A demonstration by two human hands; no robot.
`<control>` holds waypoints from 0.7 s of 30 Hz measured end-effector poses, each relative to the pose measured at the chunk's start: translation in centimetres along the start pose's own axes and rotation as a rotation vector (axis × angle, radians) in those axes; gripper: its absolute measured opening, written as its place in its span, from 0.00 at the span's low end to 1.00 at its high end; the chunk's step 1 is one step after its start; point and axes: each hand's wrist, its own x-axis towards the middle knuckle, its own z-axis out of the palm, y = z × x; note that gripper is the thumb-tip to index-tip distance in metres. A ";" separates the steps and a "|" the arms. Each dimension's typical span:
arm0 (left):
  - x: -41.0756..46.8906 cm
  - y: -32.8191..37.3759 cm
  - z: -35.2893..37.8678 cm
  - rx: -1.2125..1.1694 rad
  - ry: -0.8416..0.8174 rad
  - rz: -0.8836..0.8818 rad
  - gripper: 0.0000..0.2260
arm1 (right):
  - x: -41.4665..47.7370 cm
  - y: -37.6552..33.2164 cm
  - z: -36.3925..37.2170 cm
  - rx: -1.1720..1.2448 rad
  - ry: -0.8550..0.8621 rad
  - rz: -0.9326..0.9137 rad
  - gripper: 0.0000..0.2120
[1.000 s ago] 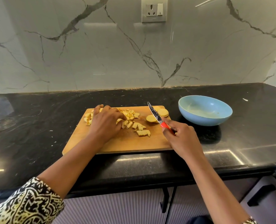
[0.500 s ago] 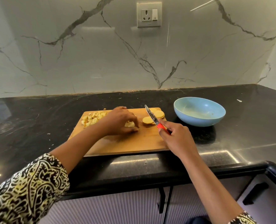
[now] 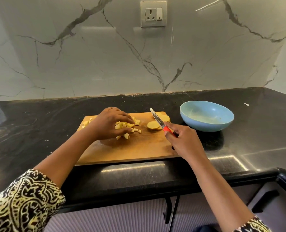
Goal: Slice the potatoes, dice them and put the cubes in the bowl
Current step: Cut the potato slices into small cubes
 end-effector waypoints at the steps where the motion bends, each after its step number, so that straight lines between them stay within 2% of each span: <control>1: 0.3 0.5 0.3 0.037 -0.013 0.044 0.20 | 0.1 0.0 0.0 -0.005 0.001 0.001 0.18; 3: 0.9 1.3 1.1 0.103 -0.035 0.134 0.13 | 0.6 -0.1 -0.1 -0.026 0.015 -0.002 0.18; 8: 1.8 2.4 1.4 0.165 -0.150 0.165 0.12 | 1.3 -0.2 -0.2 -0.047 0.029 -0.003 0.19; 12: 1.3 0.9 0.6 0.274 -0.088 0.162 0.10 | 1.1 0.2 -0.4 -0.042 0.039 0.014 0.19; 13: 1.1 0.5 0.4 0.261 -0.060 0.155 0.13 | 1.1 0.3 -0.6 -0.035 0.050 0.018 0.18; 16: 0.1 0.0 0.0 0.087 -0.025 0.100 0.28 | 0.8 0.7 -1.0 -0.023 0.080 0.038 0.18; 17: 0.0 0.0 0.0 0.059 -0.016 0.090 0.29 | 0.7 0.7 -1.0 -0.023 0.083 0.044 0.18; 21: 0.0 0.3 0.2 0.202 0.075 0.057 0.12 | 0.6 0.9 -1.1 -0.013 0.097 0.056 0.18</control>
